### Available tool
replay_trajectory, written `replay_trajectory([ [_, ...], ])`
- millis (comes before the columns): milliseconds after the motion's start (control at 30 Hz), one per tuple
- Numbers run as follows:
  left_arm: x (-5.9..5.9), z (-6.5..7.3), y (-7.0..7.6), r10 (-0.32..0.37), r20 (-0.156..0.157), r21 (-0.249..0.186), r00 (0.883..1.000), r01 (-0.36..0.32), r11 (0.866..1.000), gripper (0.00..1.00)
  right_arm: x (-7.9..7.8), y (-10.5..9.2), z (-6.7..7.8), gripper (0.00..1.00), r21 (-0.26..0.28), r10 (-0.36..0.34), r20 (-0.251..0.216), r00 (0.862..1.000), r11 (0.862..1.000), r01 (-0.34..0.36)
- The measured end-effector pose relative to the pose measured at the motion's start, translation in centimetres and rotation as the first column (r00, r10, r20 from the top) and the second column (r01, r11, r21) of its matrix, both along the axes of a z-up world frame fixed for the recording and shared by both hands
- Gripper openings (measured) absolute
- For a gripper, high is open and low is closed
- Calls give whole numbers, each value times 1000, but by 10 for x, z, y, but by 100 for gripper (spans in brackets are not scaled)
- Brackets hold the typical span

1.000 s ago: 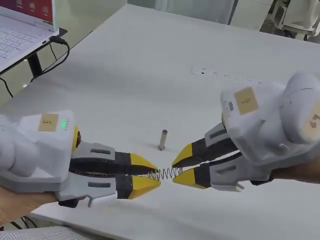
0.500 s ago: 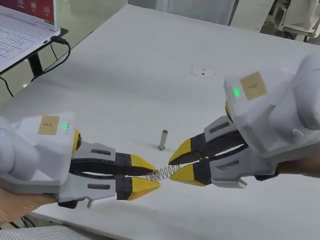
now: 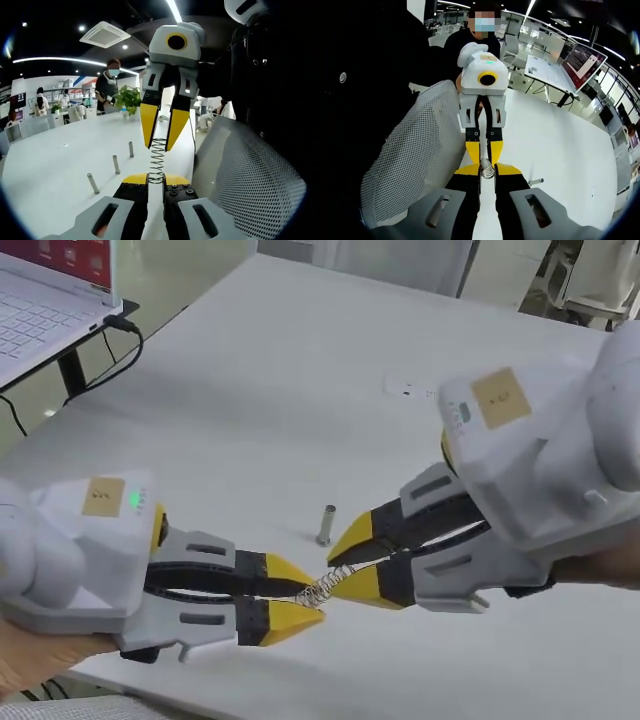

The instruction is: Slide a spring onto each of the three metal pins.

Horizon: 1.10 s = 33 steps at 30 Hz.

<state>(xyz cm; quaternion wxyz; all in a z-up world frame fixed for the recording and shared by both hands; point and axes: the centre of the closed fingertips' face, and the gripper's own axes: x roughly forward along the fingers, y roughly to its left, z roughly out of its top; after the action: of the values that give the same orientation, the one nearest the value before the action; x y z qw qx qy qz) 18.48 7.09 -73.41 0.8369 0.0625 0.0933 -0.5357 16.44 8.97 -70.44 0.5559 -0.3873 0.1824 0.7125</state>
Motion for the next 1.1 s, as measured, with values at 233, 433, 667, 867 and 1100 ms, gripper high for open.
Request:
replay_trajectory([
  [233, -3, 2, -3, -5, 1, -7, 1000, 5, 1000, 2, -2, 4, 2, 8, -11, 11, 3, 1000, 1000, -11],
  [433, -5, -2, -3, -12, -4, -9, 1000, 12, 1000, 2, -1, 0, -4, 9, -52, -13, -38, 999, 999, 11],
  [667, -6, 1, -2, -15, 0, -31, 1000, 15, 999, 2, 1, -3, -15, 11, -90, -17, -46, 999, 996, 12],
  [867, -6, 6, -3, -15, 13, -42, 1000, 16, 999, 2, 1, -1, -19, 10, -102, -13, -56, 998, 995, 7],
  [1100, -6, 6, -3, -15, 23, -38, 1000, 16, 999, 2, 0, -3, -23, 10, -133, 1, -54, 999, 991, -8],
])
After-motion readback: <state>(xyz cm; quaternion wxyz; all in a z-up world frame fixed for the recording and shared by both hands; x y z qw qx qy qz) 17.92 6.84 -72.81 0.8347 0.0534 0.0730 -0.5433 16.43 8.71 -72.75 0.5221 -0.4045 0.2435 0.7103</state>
